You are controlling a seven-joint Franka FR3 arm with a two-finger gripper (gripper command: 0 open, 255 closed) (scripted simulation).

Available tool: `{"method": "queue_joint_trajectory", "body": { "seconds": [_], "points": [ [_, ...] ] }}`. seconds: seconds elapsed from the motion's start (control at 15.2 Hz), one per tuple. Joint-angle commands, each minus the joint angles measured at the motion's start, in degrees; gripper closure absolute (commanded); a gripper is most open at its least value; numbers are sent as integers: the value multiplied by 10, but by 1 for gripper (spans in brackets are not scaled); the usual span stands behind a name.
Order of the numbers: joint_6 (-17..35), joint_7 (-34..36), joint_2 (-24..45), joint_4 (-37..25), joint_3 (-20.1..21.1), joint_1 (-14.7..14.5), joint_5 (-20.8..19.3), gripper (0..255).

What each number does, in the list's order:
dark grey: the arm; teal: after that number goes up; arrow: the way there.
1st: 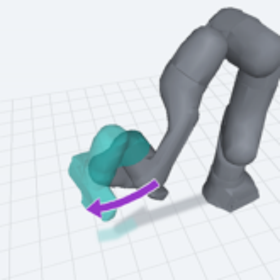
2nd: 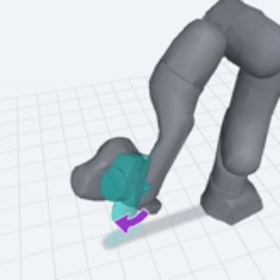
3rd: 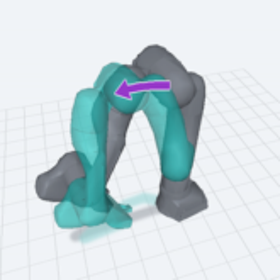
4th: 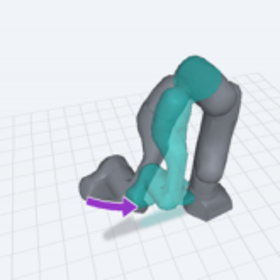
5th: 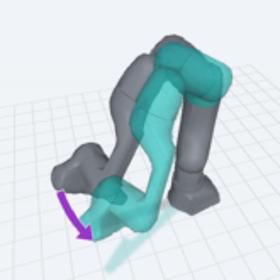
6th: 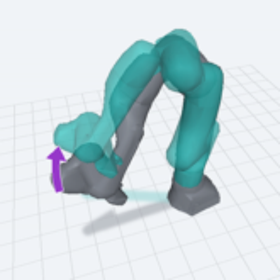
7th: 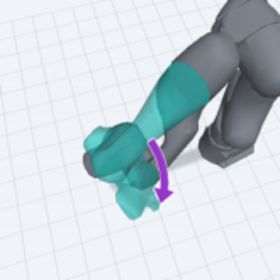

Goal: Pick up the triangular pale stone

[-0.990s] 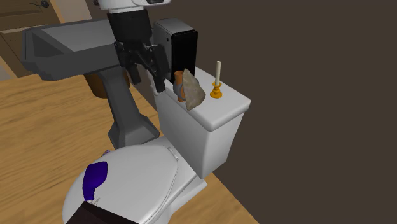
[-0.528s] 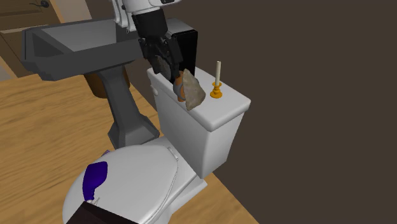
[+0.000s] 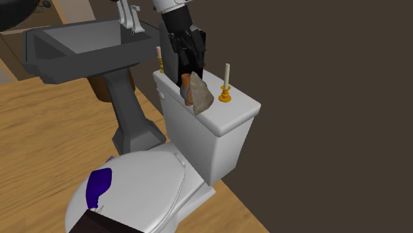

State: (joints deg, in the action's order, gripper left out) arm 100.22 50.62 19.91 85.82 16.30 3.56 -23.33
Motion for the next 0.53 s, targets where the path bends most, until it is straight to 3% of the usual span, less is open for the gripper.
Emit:
{"method": "queue_joint_trajectory", "body": {
  "seconds": [0.0,0.46],
  "points": [
    [-14,16,39,-51,-7,-11,-20,0],
    [33,33,45,-8,-10,-8,-26,0]
  ]
}}
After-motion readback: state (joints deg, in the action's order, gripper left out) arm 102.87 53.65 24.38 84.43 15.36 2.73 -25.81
